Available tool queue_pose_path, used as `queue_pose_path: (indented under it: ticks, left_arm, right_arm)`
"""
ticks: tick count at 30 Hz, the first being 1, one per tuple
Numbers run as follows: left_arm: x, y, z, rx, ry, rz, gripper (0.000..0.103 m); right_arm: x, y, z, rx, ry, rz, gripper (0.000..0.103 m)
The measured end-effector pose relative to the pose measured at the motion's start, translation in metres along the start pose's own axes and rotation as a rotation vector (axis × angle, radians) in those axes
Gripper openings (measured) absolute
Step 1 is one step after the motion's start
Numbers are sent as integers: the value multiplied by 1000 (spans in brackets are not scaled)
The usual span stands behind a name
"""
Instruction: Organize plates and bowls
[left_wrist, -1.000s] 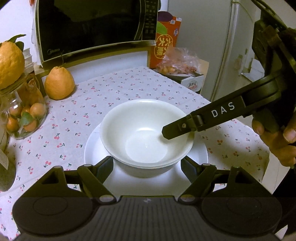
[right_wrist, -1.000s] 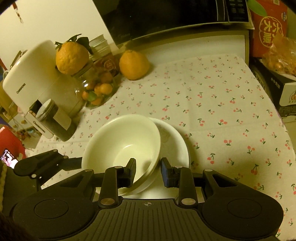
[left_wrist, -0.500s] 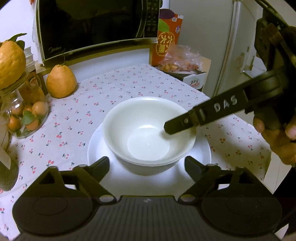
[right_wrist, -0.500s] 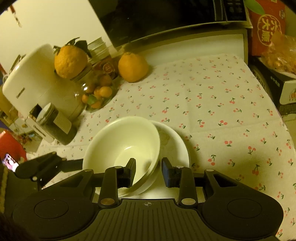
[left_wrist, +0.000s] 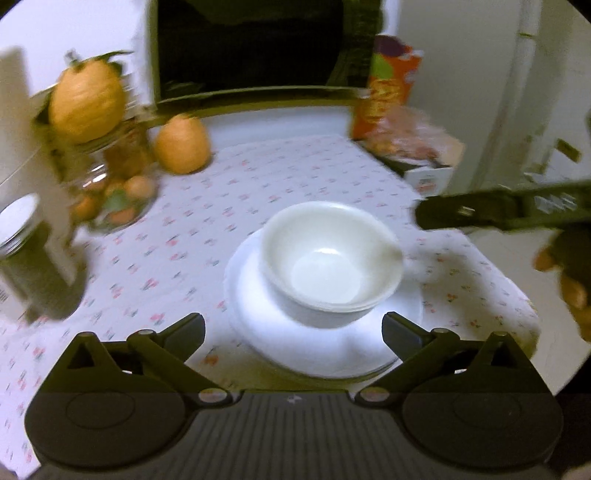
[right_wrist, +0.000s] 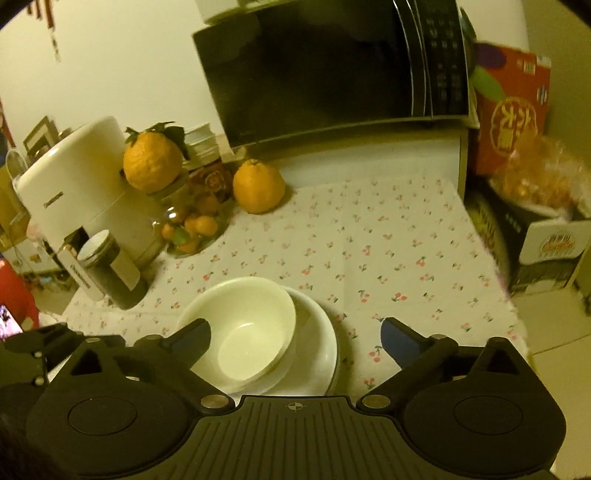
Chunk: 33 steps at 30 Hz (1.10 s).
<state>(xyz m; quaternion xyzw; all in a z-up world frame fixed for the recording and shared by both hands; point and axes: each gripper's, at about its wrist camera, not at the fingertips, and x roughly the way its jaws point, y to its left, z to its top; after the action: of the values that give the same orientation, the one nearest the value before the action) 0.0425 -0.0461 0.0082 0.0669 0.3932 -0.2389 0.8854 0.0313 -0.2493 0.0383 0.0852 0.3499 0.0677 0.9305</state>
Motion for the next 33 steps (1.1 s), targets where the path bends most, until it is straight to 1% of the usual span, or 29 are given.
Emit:
queue_pose_path:
  ticks: [4, 7, 11, 15, 19, 23, 26, 28, 33]
  left_arm:
    - [-11, -3, -4, -61, 21, 62, 103]
    - [-22, -9, -8, -75, 19, 120, 103]
    - [-32, -12, -16, -100, 12, 202, 103]
    - [-33, -15, -27, -137, 25, 273, 103]
    - [-27, -15, -43, -221, 72, 304, 103]
    - [-18, -19, -52, -248, 111, 310, 103]
    - [-18, -20, -51, -279, 104, 316, 103]
    - [-19, -21, -50, -292, 89, 338, 103]
    - [-21, -26, -51, -301, 70, 367, 103]
  right_arm:
    - [-13, 12, -7, -33, 17, -37, 100]
    - [-21, 19, -13, -33, 23, -69, 101]
    - [-30, 32, -26, -65, 25, -105, 103]
    - [-36, 41, -43, -68, 20, -109, 103]
    - [-31, 40, -59, -30, 44, -140, 103]
    - [-20, 39, -68, -33, 78, -185, 103]
    - [-18, 38, -72, -22, 77, -203, 103]
    - [-17, 38, -74, -16, 73, -212, 103]
    - [-12, 44, -76, -49, 82, -230, 103]
